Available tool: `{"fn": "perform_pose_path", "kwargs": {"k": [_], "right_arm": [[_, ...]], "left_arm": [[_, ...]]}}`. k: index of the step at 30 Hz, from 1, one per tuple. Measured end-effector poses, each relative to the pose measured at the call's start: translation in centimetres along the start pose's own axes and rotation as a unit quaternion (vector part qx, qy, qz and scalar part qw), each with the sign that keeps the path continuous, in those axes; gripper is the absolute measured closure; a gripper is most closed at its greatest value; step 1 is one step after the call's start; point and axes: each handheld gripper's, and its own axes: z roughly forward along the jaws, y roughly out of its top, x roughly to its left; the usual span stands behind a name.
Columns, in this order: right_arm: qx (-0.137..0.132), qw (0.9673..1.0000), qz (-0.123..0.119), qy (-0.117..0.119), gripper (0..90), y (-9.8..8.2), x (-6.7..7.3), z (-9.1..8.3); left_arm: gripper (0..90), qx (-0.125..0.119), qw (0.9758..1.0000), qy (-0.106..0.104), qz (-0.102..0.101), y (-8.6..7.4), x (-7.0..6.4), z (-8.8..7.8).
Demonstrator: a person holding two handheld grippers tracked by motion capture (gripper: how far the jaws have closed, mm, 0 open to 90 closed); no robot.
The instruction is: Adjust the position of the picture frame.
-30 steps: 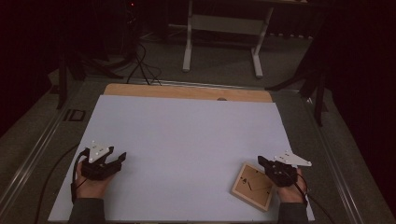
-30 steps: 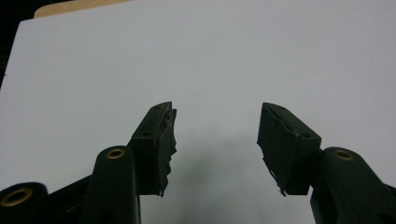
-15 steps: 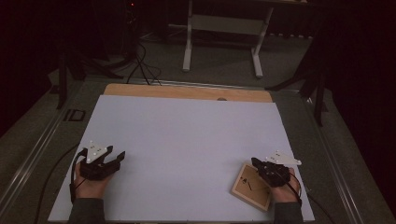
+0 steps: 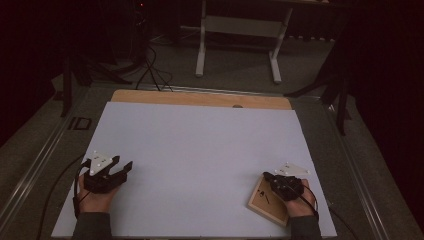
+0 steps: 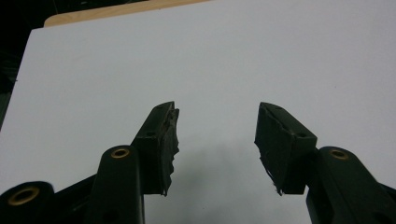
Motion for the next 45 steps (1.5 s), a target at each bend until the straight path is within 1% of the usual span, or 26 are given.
{"fn": "perform_pose_path", "kwargs": {"k": [8, 13, 19, 22, 24, 25, 26, 30, 32, 33, 36, 37, 41, 42, 45], "right_arm": [[0.004, 1.0000, -0.004, -0.001, 90.0, 0.3, 0.0, 0.3], [0.012, 0.9998, -0.013, 0.002, 90.0, 0.3, 0.2, 0.4], [0.014, 0.9997, -0.018, -0.006, 90.0, 0.4, 0.2, 0.6], [0.016, 0.9997, -0.010, -0.015, 90.0, 0.6, -0.2, 0.9], [0.019, 0.9994, -0.002, -0.028, 90.0, 0.9, -0.7, 1.2], [0.019, 0.9994, -0.002, -0.028, 90.0, 0.9, -0.7, 1.2], [0.020, 0.9992, 0.002, -0.036, 90.0, 1.0, -1.0, 1.4], [0.023, 0.9987, 0.009, -0.044, 90.0, 1.2, -1.5, 1.6], [0.022, 0.9982, 0.016, -0.053, 90.0, 1.2, -2.0, 1.8], [0.022, 0.9982, 0.016, -0.053, 90.0, 1.2, -2.0, 1.8], [0.025, 0.9974, 0.017, -0.066, 90.0, 1.4, -2.6, 2.1], [0.025, 0.9974, 0.017, -0.066, 90.0, 1.4, -2.6, 2.1], [0.027, 0.9961, 0.027, -0.079, 90.0, 1.7, -3.4, 2.4], [0.025, 0.9954, 0.036, -0.085, 90.0, 1.7, -3.7, 2.6], [0.025, 0.9948, 0.044, -0.089, 90.0, 1.7, -4.1, 2.7]], "left_arm": [[48.1, 0.001, 1.0000, 0.001, -0.001, 0.0, 0.1, 0.0], [48.1, 0.001, 1.0000, 0.001, -0.002, 0.0, 0.1, 0.0], [48.1, 0.001, 1.0000, 0.001, -0.001, 0.0, 0.1, 0.0], [48.1, 0.000, 1.0000, 0.002, 0.000, 0.0, 0.0, 0.0], [48.1, -0.001, 1.0000, 0.002, -0.001, 0.0, 0.1, 0.0], [48.1, -0.001, 1.0000, 0.002, -0.001, 0.0, 0.1, 0.0], [48.1, -0.001, 1.0000, 0.002, -0.001, 0.0, 0.1, -0.1], [48.1, -0.001, 1.0000, 0.002, -0.001, 0.0, 0.1, -0.1], [48.1, -0.002, 1.0000, 0.003, -0.001, 0.1, 0.1, -0.1], [48.1, -0.002, 1.0000, 0.003, -0.001, 0.1, 0.1, -0.1], [48.1, 0.000, 1.0000, 0.003, 0.003, 0.1, 0.0, 0.0], [48.1, 0.000, 1.0000, 0.003, 0.003, 0.1, 0.0, 0.0], [48.1, -0.001, 1.0000, 0.004, 0.002, 0.1, 0.0, -0.1], [48.1, -0.002, 1.0000, 0.004, 0.001, 0.1, 0.0, -0.1], [48.2, -0.002, 1.0000, 0.004, 0.001, 0.1, 0.0, -0.1]]}}
